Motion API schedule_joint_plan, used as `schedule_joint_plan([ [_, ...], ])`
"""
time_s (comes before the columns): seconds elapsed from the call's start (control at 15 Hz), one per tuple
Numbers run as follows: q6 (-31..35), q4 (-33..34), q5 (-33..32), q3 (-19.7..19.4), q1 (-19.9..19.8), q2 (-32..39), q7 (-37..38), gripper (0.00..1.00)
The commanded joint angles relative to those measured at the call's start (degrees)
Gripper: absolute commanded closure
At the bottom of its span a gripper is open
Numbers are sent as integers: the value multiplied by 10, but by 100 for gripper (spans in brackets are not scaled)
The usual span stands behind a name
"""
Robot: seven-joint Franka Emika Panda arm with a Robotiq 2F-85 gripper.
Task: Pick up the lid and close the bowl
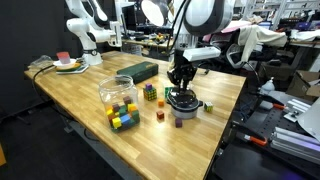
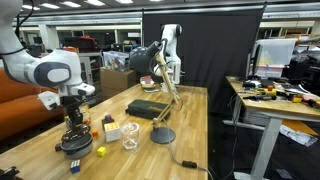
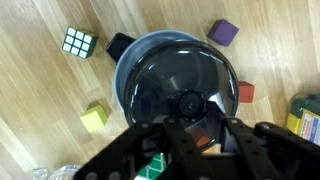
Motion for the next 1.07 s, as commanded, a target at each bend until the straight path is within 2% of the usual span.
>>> schedule_joint_plan([
  [0.0,-10,16,9,5,-11,21,-3,92],
  [0.53,-9,36,43,11,-32,53,-19,92],
  [1.0,10,10,89,25,-43,31,-34,92],
])
